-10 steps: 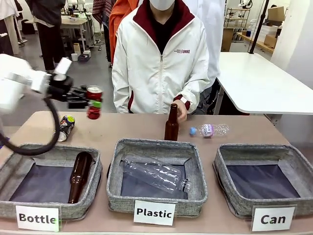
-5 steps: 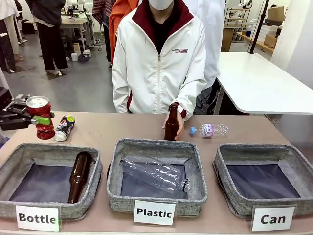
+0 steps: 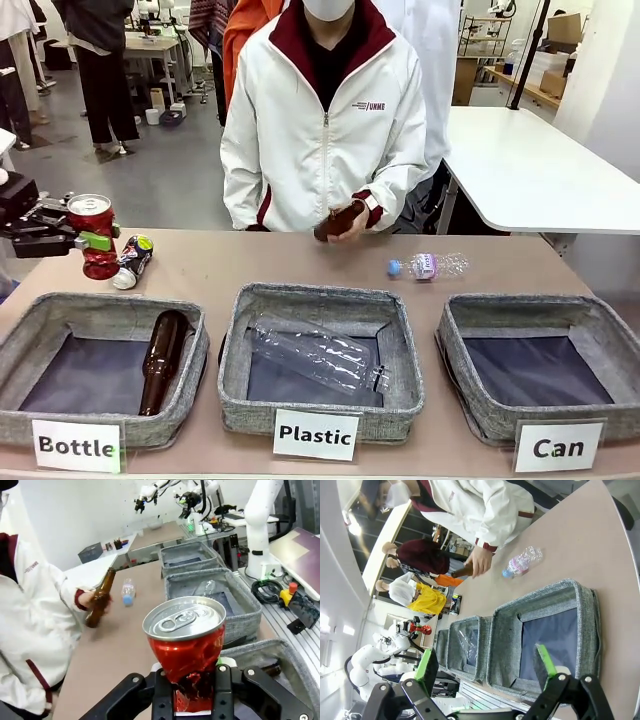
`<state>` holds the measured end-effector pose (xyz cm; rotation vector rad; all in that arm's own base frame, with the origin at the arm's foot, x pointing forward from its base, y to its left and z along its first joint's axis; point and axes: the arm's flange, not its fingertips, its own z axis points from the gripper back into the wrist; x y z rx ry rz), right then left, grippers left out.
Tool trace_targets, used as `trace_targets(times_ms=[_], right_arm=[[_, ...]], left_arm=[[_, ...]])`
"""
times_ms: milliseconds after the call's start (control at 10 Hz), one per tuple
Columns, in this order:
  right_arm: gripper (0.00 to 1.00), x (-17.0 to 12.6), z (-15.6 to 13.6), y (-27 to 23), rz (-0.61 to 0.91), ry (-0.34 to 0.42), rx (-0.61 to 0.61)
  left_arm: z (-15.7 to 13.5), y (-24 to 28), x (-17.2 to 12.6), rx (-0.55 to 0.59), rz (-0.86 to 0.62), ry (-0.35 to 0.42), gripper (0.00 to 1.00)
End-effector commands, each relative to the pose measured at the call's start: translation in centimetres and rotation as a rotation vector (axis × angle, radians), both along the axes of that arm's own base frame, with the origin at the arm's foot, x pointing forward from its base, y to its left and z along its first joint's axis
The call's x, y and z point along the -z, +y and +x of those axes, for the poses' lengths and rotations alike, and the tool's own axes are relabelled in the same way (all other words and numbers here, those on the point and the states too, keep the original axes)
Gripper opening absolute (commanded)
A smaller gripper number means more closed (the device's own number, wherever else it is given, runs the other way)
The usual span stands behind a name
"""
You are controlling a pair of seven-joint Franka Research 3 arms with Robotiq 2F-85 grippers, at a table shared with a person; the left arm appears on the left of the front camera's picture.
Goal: Sort the can waste into the basket.
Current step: Pick up the can waste from the table and place it in the right Fabric basket.
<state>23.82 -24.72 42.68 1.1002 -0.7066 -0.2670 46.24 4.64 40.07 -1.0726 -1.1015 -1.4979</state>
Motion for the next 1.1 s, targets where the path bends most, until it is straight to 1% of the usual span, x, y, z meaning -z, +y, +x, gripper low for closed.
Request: trace_targets(times_ms=[0,100,200,300,400,500,600,700,800,900,1000], right_arm=[[1.0,0.0,0.2,-0.1,0.002,-0.039,0.002],[1.0,0.0,0.2,-0.1,0.002,-0.039,0.002],[1.0,0.0,0.2,-0.1,0.002,-0.039,0.002],[1.0,0.0,0.2,-0.1,0.002,-0.039,0.002],[1.0,0.0,0.2,-0.1,0.002,-0.039,0.002],[1.0,0.0,0.2,-0.1,0.002,-0.039,0.002],[1.0,0.0,0.2,-0.1,0.002,-0.039,0.002],[1.0,0.0,0.2,-0.1,0.002,-0.039,0.002],[1.0,0.0,0.2,-0.1,0.002,-0.039,0.002],[1.0,0.0,0.2,-0.1,0.002,-0.039,0.002],[1.0,0.0,0.2,-0.1,0.002,-0.039,0.002]], left_arm=[[-1.7,3.2,-3.8,-0.003,-0.059,-0.01,0.27],[-2.6,2.5,-4.6,0.006,-0.011,-0.037,0.27],[-2.6,0.3,-4.3,0.021,0.051,-0.002,0.27],[-4.5,-2.3,-4.2,0.088,0.109,0.024,0.27],[-7.9,-4.1,-4.5,0.057,0.187,0.035,0.27],[-11.5,-5.4,-4.7,0.149,0.281,-0.027,0.27],[-13.3,-7.2,-4.7,0.216,0.339,-0.099,0.27],[-12.8,-9.7,-4.7,0.224,0.359,-0.139,0.27],[-11.5,-12.7,-5.0,0.219,0.353,-0.182,0.27],[-9.8,-16.1,-5.3,0.241,0.377,-0.19,0.27],[-7.5,-18.7,-6.1,0.183,0.398,-0.191,0.27]])
